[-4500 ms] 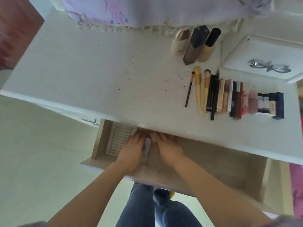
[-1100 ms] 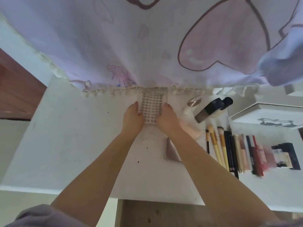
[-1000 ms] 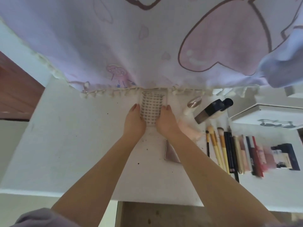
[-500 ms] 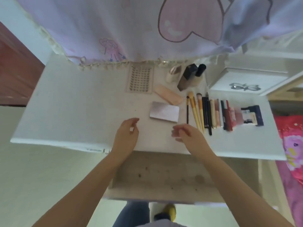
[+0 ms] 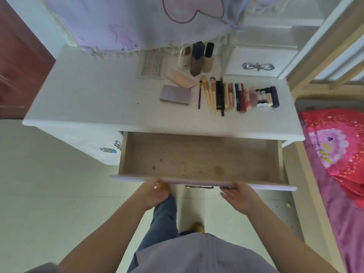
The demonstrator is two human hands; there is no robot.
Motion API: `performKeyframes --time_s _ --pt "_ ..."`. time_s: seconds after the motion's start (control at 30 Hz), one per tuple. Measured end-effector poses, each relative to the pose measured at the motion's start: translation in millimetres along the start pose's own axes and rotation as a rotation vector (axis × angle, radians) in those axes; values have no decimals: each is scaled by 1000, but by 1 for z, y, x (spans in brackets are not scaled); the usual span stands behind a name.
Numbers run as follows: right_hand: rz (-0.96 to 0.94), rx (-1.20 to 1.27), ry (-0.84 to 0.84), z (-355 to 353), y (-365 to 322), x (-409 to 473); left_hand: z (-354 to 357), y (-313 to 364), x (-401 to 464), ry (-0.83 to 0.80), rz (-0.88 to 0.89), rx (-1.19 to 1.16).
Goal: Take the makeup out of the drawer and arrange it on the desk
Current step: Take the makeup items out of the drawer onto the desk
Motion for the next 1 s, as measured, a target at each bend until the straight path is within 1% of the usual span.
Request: performKeyframes --time_s 0.07,0.1,0.17,0.27,0.3,0.37,0.4,0.43,0.47,0.63,0.8,0.87,1.0 --pt "6 66 22 6 -2 4 10 7 -1 -55 -10 -343" --pt "7 81 22 9 -3 3 15 11 -5 -57 -14 -454" --pt "1 89 9 11 -5 -2 22 18 -15 -24 -13 -560" --pt "-43 50 -11 14 -14 -16 22 22 -19 26 30 -548" --pt "-64 20 -17 15 -17 -21 24 27 -18 40 -7 -631" --pt "-83 -14 -25 19 -23 -27 24 37 -16 70 44 -643" --pt "-82 -15 -30 22 -25 -29 23 41 -20 11 31 -642" --pt "-83 -11 -33 25 -28 -31 22 44 -31 12 94 -498" --pt "-88 -5 -32 27 -31 -30 20 49 -33 14 83 -442" --pt "-114 8 -72 49 -47 -26 25 77 -28 8 72 -489" --pt "-188 41 -116 81 -68 -2 33 115 -18 -93 109 -589" --pt "-207 80 -147 94 -75 6 32 131 -11 -140 103 -587" --pt "-198 156 -183 105 -83 19 33 152 -6 -151 111 -544"
Point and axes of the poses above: each hand's wrist, its own x-axis towards the middle knuckle, its own z-axis out of the palm, y = z × x, the point moved 1 cm from there along x, towards the middle knuckle, and after that the axes turned 15 degrees about x, right-handed, at the moved point
